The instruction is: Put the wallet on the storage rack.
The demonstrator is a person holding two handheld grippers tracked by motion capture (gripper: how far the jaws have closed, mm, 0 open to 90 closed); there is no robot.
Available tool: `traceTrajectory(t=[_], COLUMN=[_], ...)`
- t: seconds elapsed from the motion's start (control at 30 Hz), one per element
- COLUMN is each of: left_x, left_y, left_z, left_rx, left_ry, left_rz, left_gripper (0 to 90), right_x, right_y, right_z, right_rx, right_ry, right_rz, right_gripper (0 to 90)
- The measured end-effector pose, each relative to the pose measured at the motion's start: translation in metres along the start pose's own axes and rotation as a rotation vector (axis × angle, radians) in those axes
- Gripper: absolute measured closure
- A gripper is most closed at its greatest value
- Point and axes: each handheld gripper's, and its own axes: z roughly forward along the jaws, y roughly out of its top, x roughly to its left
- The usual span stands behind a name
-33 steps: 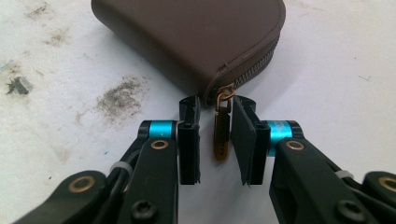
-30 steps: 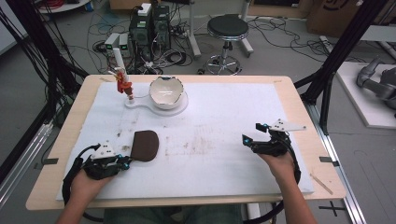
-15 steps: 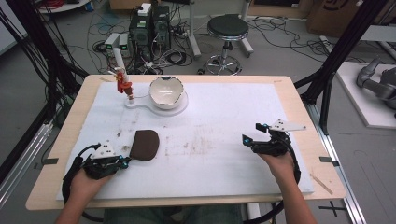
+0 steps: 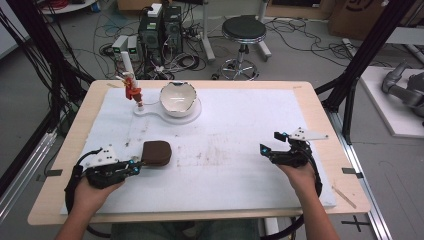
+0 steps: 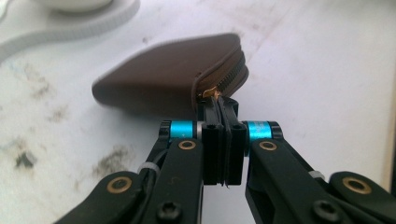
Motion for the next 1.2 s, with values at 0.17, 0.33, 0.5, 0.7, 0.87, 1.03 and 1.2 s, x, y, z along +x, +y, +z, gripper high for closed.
traceTrajectory(t=[0.17,0.33,0.5,0.7,0.87,1.03,1.2], left_x=[0.0,0.002,0.004,0.006,0.015,0.026,0.038], left_y=[0.018,0.038,0.057,0.081,0.1,0.116,0.132], left_z=[-0.007,-0.008,-0.004,0.007,0.017,0.02,0.022], left_rx=[-0.053,-0.071,-0.106,-0.133,-0.162,-0.19,-0.204], left_ry=[0.002,-0.004,-0.013,-0.002,0.012,0.038,0.072], left_rz=[0.023,0.051,0.059,0.076,0.062,0.061,0.053], left_gripper=[88.4,88.5,88.5,88.4,88.4,88.4,88.4], right_x=[-0.001,-0.001,-0.002,-0.003,-0.004,-0.005,-0.006], right_y=[0.0,0.0,0.0,0.0,0.0,0.0,0.0], right_z=[0.0,-0.001,-0.002,-0.001,-0.002,-0.003,-0.004], right_rx=[-0.003,-0.01,-0.015,-0.017,-0.022,-0.029,-0.035], right_ry=[-0.005,-0.005,-0.002,-0.001,0.0,0.005,0.006], right_rz=[0.003,0.007,0.011,0.011,0.016,0.026,0.032], right_gripper=[18.3,18.4,18.3,18.3,18.3,18.3,18.3])
